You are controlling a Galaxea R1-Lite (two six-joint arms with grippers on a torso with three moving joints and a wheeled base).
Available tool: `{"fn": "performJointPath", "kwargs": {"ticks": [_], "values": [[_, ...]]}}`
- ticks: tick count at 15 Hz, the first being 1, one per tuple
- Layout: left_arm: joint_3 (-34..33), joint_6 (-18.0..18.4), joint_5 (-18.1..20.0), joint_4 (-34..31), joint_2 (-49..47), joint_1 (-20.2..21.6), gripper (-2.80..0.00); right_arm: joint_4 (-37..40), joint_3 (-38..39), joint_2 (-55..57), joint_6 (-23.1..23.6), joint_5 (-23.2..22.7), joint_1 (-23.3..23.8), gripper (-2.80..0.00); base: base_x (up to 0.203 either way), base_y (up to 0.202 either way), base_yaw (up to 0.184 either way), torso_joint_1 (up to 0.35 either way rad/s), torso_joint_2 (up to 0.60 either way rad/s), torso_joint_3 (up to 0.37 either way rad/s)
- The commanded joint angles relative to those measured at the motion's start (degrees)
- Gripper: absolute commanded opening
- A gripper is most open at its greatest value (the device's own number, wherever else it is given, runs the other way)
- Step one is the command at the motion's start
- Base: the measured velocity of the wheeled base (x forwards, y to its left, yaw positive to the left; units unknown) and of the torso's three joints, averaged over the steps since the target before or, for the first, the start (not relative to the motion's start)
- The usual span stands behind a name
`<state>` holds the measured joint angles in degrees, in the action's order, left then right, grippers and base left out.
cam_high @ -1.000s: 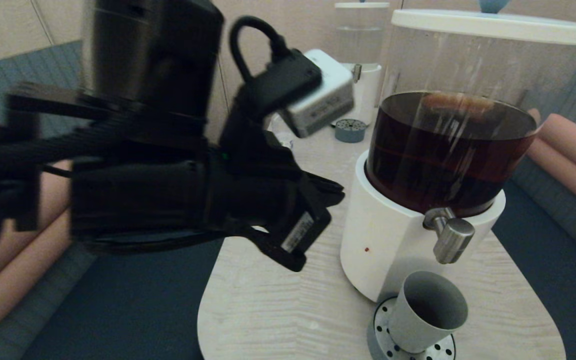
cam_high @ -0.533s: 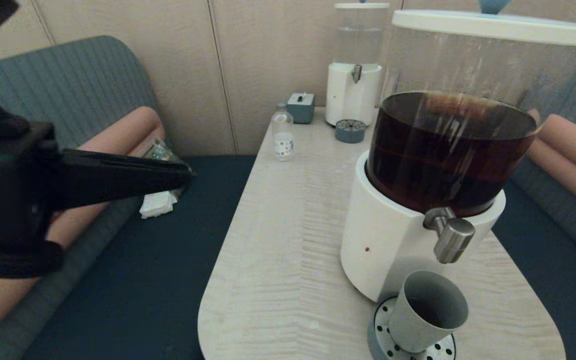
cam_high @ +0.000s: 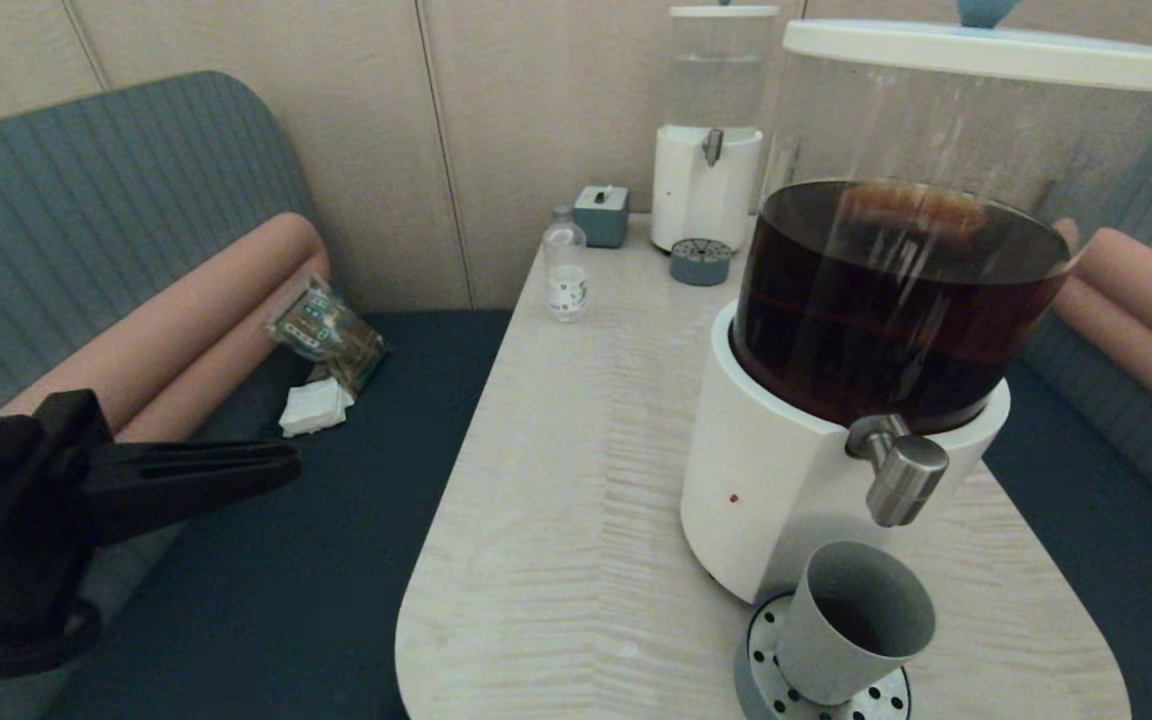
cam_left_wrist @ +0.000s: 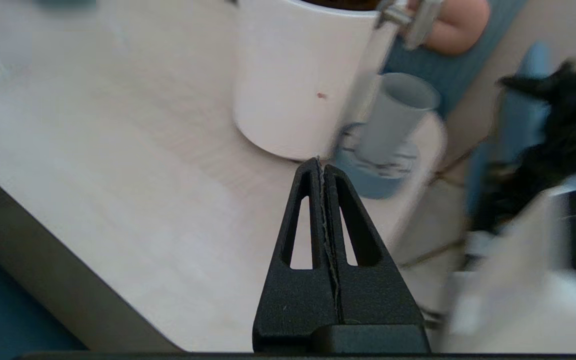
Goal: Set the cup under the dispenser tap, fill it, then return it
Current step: Place the cup next to the water dispenser
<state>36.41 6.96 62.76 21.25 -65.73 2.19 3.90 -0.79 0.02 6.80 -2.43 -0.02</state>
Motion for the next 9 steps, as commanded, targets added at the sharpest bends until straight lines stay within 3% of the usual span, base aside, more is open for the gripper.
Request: {"fn": "performJointPath", "kwargs": {"ticks": [1, 2, 3, 5, 9], "values": [[-2.08, 2.78, 0.79, 8.02, -6.45, 0.35, -2.8, 0.05, 0.0, -0.29, 0.05, -0.04, 0.01, -2.8, 0.0, 0.0, 0.0, 0.0, 0.0, 0.0], [-2.15, 5.8, 0.9, 9.67, -8.53, -0.06, -2.8, -0.03, 0.0, -0.29, 0.05, -0.04, -0.06, -2.8, 0.0, 0.0, 0.0, 0.0, 0.0, 0.0], [-2.38, 8.96, 0.94, 10.62, -10.81, -0.68, -0.03, 0.03, 0.0, -0.36, 0.05, -0.04, -0.02, -2.8, 0.0, 0.0, 0.0, 0.0, 0.0, 0.0], [-3.06, 14.25, 0.96, 10.75, -14.43, -1.67, 0.0, 0.01, 0.0, -0.29, 0.05, -0.04, -0.06, -2.8, 0.0, 0.0, 0.0, 0.0, 0.0, 0.0], [-3.12, 20.17, 0.76, 10.75, -16.89, -2.19, 0.0, 0.04, 0.0, -0.31, 0.05, -0.04, 0.02, -2.8, 0.0, 0.0, 0.0, 0.0, 0.0, 0.0]]}}
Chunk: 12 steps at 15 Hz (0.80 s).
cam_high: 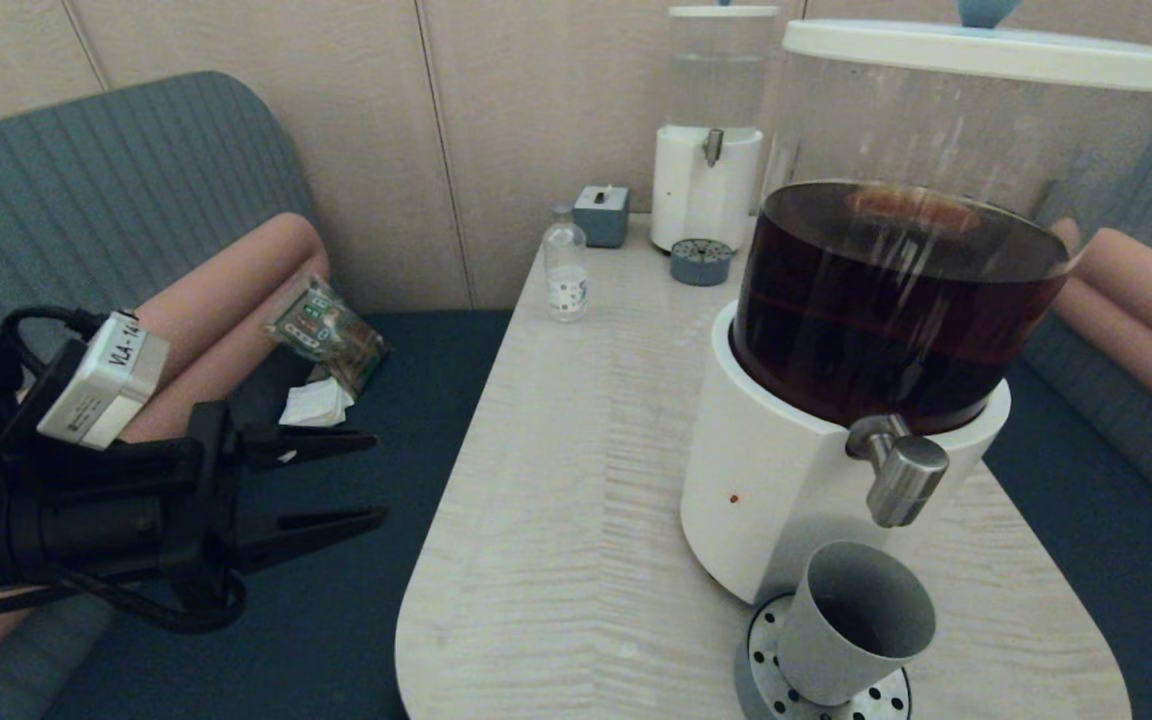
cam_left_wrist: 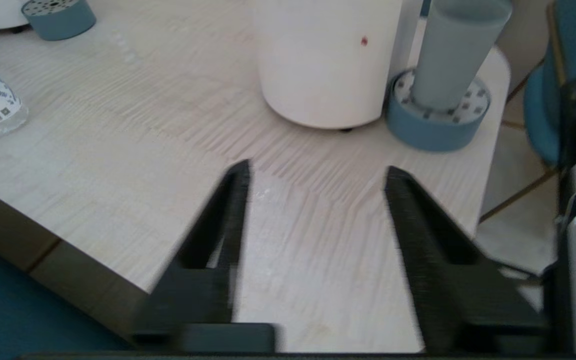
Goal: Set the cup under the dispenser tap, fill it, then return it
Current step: Place the cup next to the water dispenser
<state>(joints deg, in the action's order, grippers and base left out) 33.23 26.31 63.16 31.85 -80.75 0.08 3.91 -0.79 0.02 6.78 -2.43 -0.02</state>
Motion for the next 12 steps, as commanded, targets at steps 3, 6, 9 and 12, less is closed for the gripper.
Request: {"fn": "performJointPath", "kwargs": {"ticks": [3, 6, 9, 12], "values": [[-0.08, 3.17, 0.88, 0.65, -3.71, -4.34, 0.0, 0.03, 0.0, -0.29, 0.07, -0.04, -0.06, -2.8, 0.0, 0.0, 0.0, 0.0, 0.0, 0.0], [-0.13, 3.54, 1.19, 2.48, -6.47, -11.09, 0.0, 0.05, 0.0, -0.29, 0.07, -0.04, -0.04, -2.8, 0.0, 0.0, 0.0, 0.0, 0.0, 0.0], [0.63, 2.94, 2.84, 2.61, -9.95, -17.79, 0.0, -0.03, 0.0, -0.38, 0.07, -0.04, 0.01, -2.8, 0.0, 0.0, 0.0, 0.0, 0.0, 0.0], [4.55, 2.84, 2.57, 3.05, -15.69, -22.84, 0.0, 0.04, 0.0, -0.29, 0.07, -0.04, -0.06, -2.8, 0.0, 0.0, 0.0, 0.0, 0.0, 0.0]]}}
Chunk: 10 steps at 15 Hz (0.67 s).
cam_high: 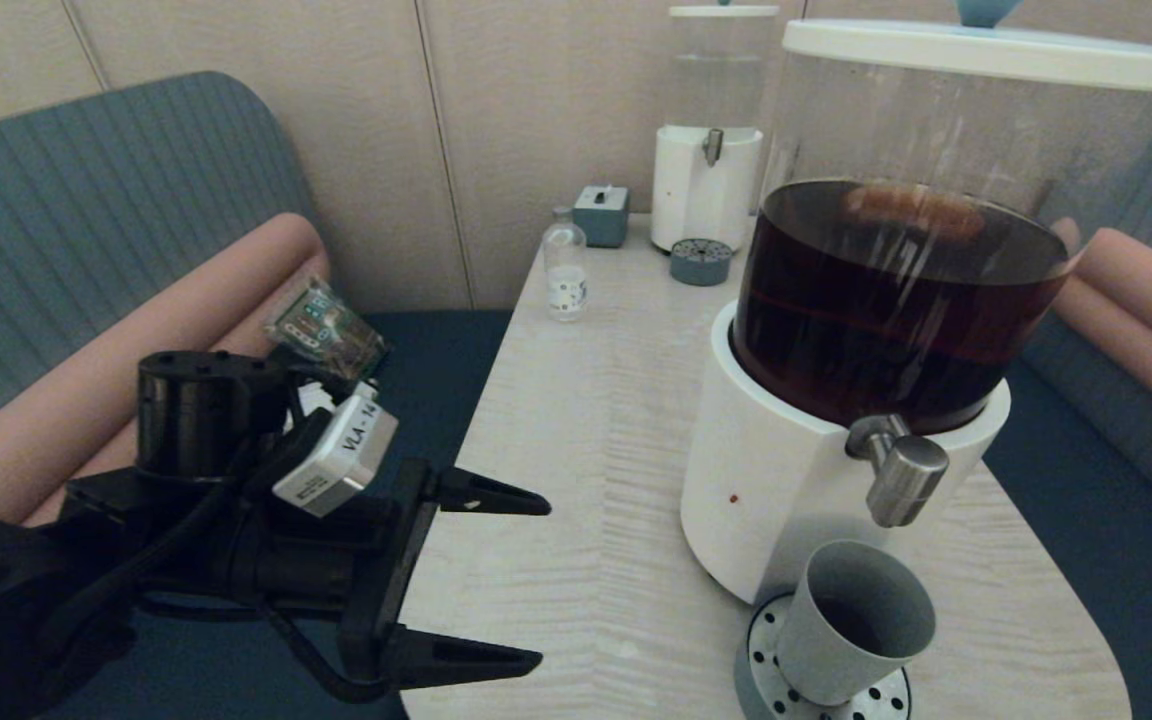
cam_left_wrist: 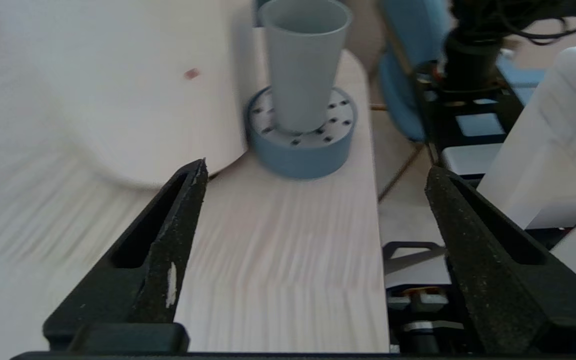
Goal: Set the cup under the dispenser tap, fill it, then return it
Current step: Place the cup next to the water dispenser
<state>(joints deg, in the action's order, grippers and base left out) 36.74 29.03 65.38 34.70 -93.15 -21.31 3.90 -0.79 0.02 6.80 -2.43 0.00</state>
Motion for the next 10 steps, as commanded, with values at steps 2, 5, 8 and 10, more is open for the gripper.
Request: {"fn": "performJointPath", "kwargs": {"ticks": [2, 5, 8, 10], "values": [[4.7, 0.22, -0.86, 0.39, -7.5, -4.2, 0.0, 0.01, 0.0, -0.33, 0.05, -0.04, 0.0, -2.8, 0.0, 0.0, 0.0, 0.0, 0.0, 0.0], [7.92, 0.57, -3.11, 1.05, -13.36, -7.95, 0.0, 0.04, 0.0, -0.37, 0.05, -0.04, -0.07, -2.8, 0.0, 0.0, 0.0, 0.0, 0.0, 0.0], [10.81, 0.58, -4.68, 6.69, -19.43, -10.25, 0.0, 0.0, 0.0, -0.32, 0.05, -0.04, -0.03, -2.8, 0.0, 0.0, 0.0, 0.0, 0.0, 0.0], [12.51, 0.29, -4.95, 8.87, -21.33, -12.3, 0.0, 0.05, 0.0, -0.29, 0.05, -0.04, 0.0, -2.8, 0.0, 0.0, 0.0, 0.0, 0.0, 0.0]]}}
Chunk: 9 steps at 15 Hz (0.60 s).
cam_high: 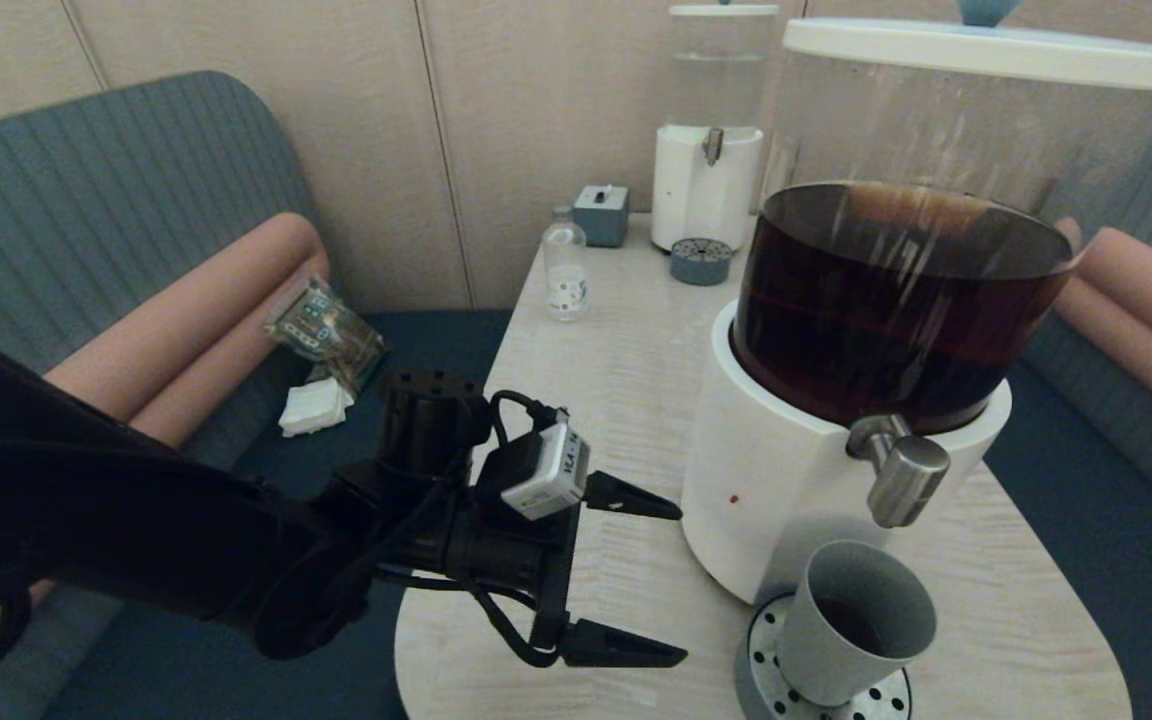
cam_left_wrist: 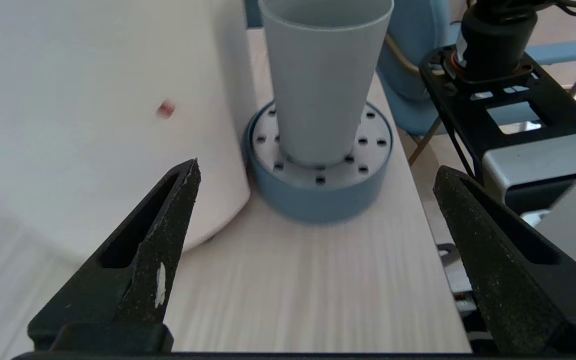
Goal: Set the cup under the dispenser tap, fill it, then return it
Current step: Place the cup next to the water dispenser
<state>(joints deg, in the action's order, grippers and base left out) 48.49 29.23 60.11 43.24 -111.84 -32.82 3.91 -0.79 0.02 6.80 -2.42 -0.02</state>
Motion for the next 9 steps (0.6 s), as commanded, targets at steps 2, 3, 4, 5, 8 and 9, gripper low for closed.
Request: {"fn": "performJointPath", "kwargs": {"ticks": [2, 3, 4, 5, 8, 9], "values": [[1.9, -0.05, 0.22, 0.4, -3.43, -2.03, 0.0, 0.02, 0.0, -0.32, 0.05, -0.04, -0.04, -2.8, 0.0, 0.0, 0.0, 0.0, 0.0, 0.0], [2.22, -0.05, -0.05, 0.44, -3.76, -2.82, 0.0, 0.03, 0.0, -0.29, 0.05, -0.04, 0.02, -2.8, 0.0, 0.0, 0.0, 0.0, 0.0, 0.0], [2.52, -0.05, -0.24, 0.51, -4.18, -3.68, 0.0, 0.02, 0.0, -0.31, 0.05, -0.04, -0.06, -2.8, 0.0, 0.0, 0.0, 0.0, 0.0, 0.0], [2.71, -0.1, -0.63, 0.49, -4.6, -4.39, 0.0, -0.01, 0.0, -0.29, 0.05, -0.04, 0.02, -2.8, 0.0, 0.0, 0.0, 0.0, 0.0, 0.0], [3.55, -0.14, -0.97, 0.53, -5.55, -5.76, 0.0, 0.03, 0.0, -0.29, 0.05, -0.04, 0.02, -2.8, 0.0, 0.0, 0.0, 0.0, 0.0, 0.0], [3.81, -0.14, -1.15, 0.53, -5.68, -6.19, 0.0, 0.04, 0.0, -0.37, 0.05, -0.04, 0.02, -2.8, 0.0, 0.0, 0.0, 0.0, 0.0, 0.0]]}}
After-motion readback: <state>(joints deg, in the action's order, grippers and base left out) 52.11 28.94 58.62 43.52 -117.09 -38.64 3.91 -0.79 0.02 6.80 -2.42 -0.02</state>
